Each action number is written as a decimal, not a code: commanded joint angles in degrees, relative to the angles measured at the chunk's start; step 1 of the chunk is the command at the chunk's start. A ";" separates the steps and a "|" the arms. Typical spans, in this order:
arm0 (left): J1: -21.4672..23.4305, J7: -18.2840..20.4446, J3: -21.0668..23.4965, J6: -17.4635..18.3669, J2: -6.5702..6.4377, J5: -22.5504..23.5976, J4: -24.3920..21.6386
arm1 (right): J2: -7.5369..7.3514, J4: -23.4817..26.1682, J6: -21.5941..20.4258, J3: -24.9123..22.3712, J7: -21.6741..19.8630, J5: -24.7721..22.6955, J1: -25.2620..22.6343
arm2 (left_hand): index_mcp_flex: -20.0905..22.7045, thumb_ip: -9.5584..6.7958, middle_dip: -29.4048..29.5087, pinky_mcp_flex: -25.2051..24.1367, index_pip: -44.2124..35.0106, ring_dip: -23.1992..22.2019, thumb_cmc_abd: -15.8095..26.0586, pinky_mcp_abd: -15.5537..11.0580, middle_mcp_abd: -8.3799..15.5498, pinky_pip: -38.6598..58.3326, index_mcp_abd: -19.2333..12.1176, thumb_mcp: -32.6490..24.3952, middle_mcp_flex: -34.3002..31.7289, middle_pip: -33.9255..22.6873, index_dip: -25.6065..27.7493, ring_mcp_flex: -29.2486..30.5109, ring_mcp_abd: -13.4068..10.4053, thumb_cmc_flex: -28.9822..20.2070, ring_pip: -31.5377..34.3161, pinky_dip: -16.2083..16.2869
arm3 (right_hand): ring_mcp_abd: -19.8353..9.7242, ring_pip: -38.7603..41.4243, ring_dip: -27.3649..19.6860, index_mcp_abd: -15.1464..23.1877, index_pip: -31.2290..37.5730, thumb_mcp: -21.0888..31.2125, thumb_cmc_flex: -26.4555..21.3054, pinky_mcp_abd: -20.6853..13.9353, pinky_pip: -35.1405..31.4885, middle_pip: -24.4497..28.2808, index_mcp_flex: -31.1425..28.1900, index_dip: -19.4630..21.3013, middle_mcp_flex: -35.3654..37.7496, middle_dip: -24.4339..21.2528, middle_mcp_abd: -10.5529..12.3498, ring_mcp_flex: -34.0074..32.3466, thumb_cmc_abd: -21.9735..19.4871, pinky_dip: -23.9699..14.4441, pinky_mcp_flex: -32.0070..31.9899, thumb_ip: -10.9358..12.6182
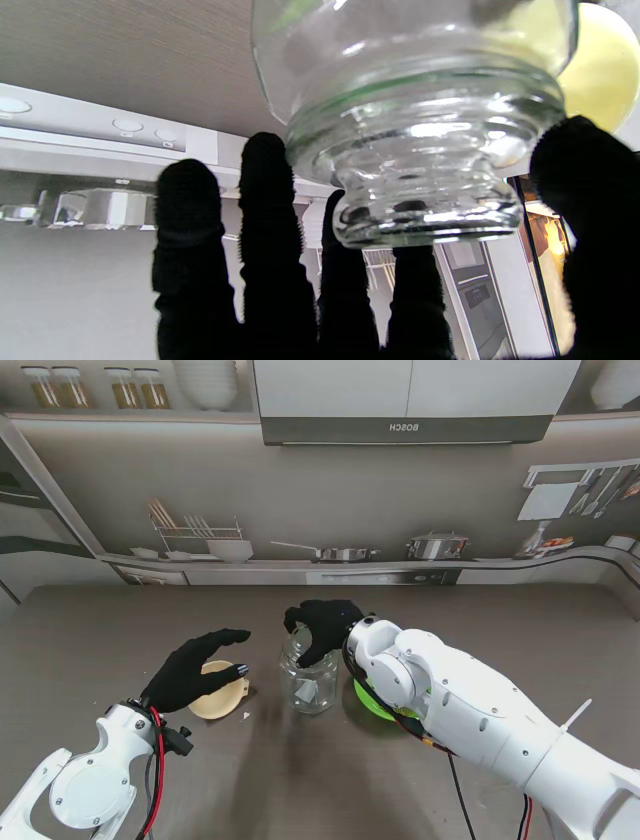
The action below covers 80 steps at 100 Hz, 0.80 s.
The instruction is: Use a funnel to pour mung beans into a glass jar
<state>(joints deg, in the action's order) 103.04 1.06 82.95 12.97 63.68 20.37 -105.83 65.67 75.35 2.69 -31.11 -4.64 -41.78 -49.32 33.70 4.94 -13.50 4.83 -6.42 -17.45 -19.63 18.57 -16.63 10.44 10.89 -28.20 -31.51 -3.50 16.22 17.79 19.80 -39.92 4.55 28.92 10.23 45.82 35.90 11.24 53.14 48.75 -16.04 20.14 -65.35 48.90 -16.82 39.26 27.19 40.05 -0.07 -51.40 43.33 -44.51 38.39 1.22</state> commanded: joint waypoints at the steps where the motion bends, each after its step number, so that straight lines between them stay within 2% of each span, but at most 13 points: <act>1: 0.32 1.17 0.08 -0.11 0.11 -0.25 -0.39 | 0.36 -1.03 -0.55 0.73 -0.66 -0.16 -0.48 | -0.32 -1.89 0.28 -0.14 0.40 0.50 0.05 -0.20 -0.03 -1.03 -0.06 0.29 -0.07 0.43 -0.24 -0.37 -0.34 0.34 -0.29 0.46 | -6.09 3.80 1.60 1.17 3.14 1.46 -6.92 -0.94 -2.48 1.79 -1.92 2.34 1.26 1.20 1.04 -3.62 1.66 -1.25 1.32 0.93; 14: 0.37 1.40 0.10 -0.20 0.07 -0.33 -0.44 | 0.41 -2.29 -1.55 1.27 -0.17 -0.15 -0.40 | -0.12 -1.90 0.27 -0.19 0.32 0.49 0.13 -0.15 0.01 -1.04 -0.02 0.38 -0.12 0.42 -0.21 -0.36 -0.24 0.36 -0.28 0.46 | -7.24 4.58 1.54 1.31 4.34 0.01 -8.82 -1.26 -3.08 2.41 -2.75 1.99 2.63 1.68 0.82 -5.74 0.81 -0.96 2.56 1.69; 26: 0.33 1.68 0.06 -0.29 0.02 -0.46 -0.44 | 0.51 -3.52 -2.49 1.76 0.38 0.04 -0.39 | -0.17 -1.91 0.28 -0.24 0.34 0.50 0.17 -0.17 -0.15 -1.06 0.07 0.48 -0.08 0.44 -0.21 -0.42 -0.24 0.31 -0.31 0.46 | -8.44 6.25 1.96 1.18 6.01 -2.42 -11.98 -1.74 -4.19 3.58 -4.44 1.71 4.21 2.41 0.73 -8.04 -0.23 -0.83 3.87 4.10; 28: 0.31 1.73 0.04 -0.31 0.01 -0.49 -0.43 | 0.55 -3.78 -2.71 1.86 0.57 0.03 -0.36 | -0.19 -1.91 0.28 -0.23 0.35 0.50 0.23 -0.17 -0.05 -1.06 -0.02 0.51 -0.03 0.46 -0.21 -0.44 -0.19 0.32 -0.31 0.46 | -8.61 6.52 1.97 1.18 6.41 -0.24 -11.66 -1.84 -4.49 3.79 -4.77 1.69 4.59 2.58 0.81 -8.45 0.46 -0.75 4.16 6.01; 29: 0.30 1.75 0.03 -0.32 0.01 -0.50 -0.42 | 0.57 -3.90 -2.82 1.91 0.66 0.03 -0.35 | -0.12 -1.91 0.28 -0.23 0.32 0.49 0.24 -0.17 -0.05 -1.05 -0.05 0.53 -0.08 0.44 -0.20 -0.41 -0.24 0.33 -0.30 0.47 | -8.82 6.66 1.97 1.21 6.59 2.64 -10.88 -1.91 -4.61 3.87 -4.94 1.68 4.75 2.65 0.85 -8.70 1.20 -0.70 4.30 7.09; 31: 0.28 1.78 0.01 -0.33 0.01 -0.52 -0.41 | 0.61 -4.11 -3.01 2.01 0.81 0.05 -0.32 | -0.04 -1.92 0.27 -0.23 0.29 0.49 0.22 -0.17 -0.02 -1.05 -0.01 0.54 -0.11 0.42 -0.19 -0.40 -0.26 0.30 -0.29 0.47 | -9.09 7.08 1.98 1.14 7.06 16.47 -7.66 -2.14 -4.97 4.12 -5.37 1.52 5.20 2.90 0.85 -9.34 4.25 -0.42 4.67 1.52; 32: 0.28 1.80 0.00 -0.34 0.00 -0.53 -0.41 | 0.62 -4.20 -3.09 2.05 0.87 0.06 -0.30 | -0.08 -1.92 0.27 -0.20 0.31 0.48 0.21 -0.19 -0.04 -1.04 -0.01 0.54 -0.10 0.43 -0.19 -0.36 -0.22 0.27 -0.28 0.47 | -9.20 7.20 1.99 1.08 7.23 20.90 -6.70 -2.20 -5.07 4.22 -5.55 1.50 5.36 2.98 0.89 -9.54 5.30 -0.34 4.82 -0.31; 33: 0.27 1.82 -0.01 -0.35 0.00 -0.54 -0.40 | 0.64 -4.29 -3.16 2.09 0.93 0.08 -0.29 | -0.10 -1.93 0.27 -0.21 0.32 0.49 0.22 -0.17 -0.09 -1.04 0.04 0.53 -0.10 0.43 -0.20 -0.38 -0.24 0.26 -0.28 0.47 | -9.31 7.34 2.03 1.04 7.39 24.10 -6.07 -2.24 -5.19 4.32 -5.68 1.51 5.51 3.05 0.86 -9.73 6.16 -0.29 4.99 -1.77; 36: 0.25 1.85 -0.03 -0.37 -0.01 -0.57 -0.39 | 0.70 -4.57 -3.36 2.21 1.13 0.14 -0.27 | -0.16 -1.92 0.28 -0.25 0.34 0.49 0.25 -0.13 -0.09 -1.05 -0.01 0.57 -0.05 0.45 -0.20 -0.43 -0.26 0.29 -0.31 0.47 | -9.63 7.71 2.13 0.93 7.90 28.51 -5.73 -2.33 -5.45 4.67 -6.32 1.58 6.09 3.24 0.93 -10.37 7.28 -0.25 5.44 -4.09; 49: 0.25 2.03 -0.04 -0.45 -0.04 -0.61 -0.40 | 1.03 -5.93 -4.17 2.87 1.83 0.63 0.04 | -0.14 -1.94 0.27 -0.22 0.34 0.49 0.35 -0.20 -0.06 -1.03 -0.04 0.65 -0.07 0.44 -0.19 -0.46 -0.17 0.27 -0.32 0.49 | -10.66 9.06 2.58 0.46 9.81 31.30 -7.82 -2.98 -6.69 5.93 -9.14 2.05 8.22 3.86 1.21 -12.82 7.41 -0.40 7.64 -5.03; 59: 0.26 2.01 -0.04 -0.49 -0.03 -0.61 -0.41 | 1.27 -6.94 -4.70 3.30 2.24 1.06 0.28 | 0.17 -1.95 0.28 -0.22 0.24 0.49 0.33 -0.16 -0.11 -1.03 0.23 0.73 -0.04 0.46 -0.17 -0.44 -0.24 0.29 -0.31 0.50 | -10.85 10.31 2.42 0.09 11.24 32.65 -10.46 -3.33 -7.53 6.61 -11.53 1.95 9.58 4.62 1.25 -14.27 9.66 -0.17 8.96 -8.33; 63: 0.27 2.05 -0.03 -0.50 -0.04 -0.60 -0.42 | 1.35 -7.28 -4.94 3.38 2.38 1.31 0.29 | 0.05 -1.96 0.27 -0.25 0.29 0.49 0.34 -0.19 0.01 -1.04 0.21 0.73 -0.06 0.45 -0.18 -0.47 -0.24 0.27 -0.32 0.51 | -11.11 11.62 2.16 0.19 13.17 33.12 -11.45 -3.50 -7.94 7.08 -12.31 -2.55 10.11 5.30 1.25 -14.70 10.31 0.05 9.45 -9.69; 80: 0.22 2.23 -0.07 -0.56 -0.08 -0.65 -0.41 | 1.55 -8.41 -5.99 3.69 2.75 2.06 0.23 | 0.13 -1.98 0.27 -0.23 0.29 0.48 0.43 -0.17 -0.11 -1.02 0.23 0.84 -0.11 0.44 -0.17 -0.41 -0.20 0.24 -0.30 0.52 | -12.81 15.22 2.91 -0.47 17.26 34.36 -15.27 -4.19 -9.20 8.09 -15.22 -7.75 14.14 8.15 1.22 -17.87 12.77 0.26 12.19 -13.55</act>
<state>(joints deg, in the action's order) 103.11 2.08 82.90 12.61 63.58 19.91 -105.83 67.48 69.43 -2.92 -29.06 0.32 -39.37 -46.99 33.77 4.94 -13.50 4.83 -6.42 -17.45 -19.63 18.58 -16.67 10.44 11.31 -28.20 -31.51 -3.50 16.22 17.79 19.80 -39.92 4.55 28.92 3.70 59.48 38.55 10.17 61.28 69.35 -11.61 17.55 -72.31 55.07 -25.54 32.49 35.54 47.74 -2.41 -66.43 53.59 -44.49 49.11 -16.69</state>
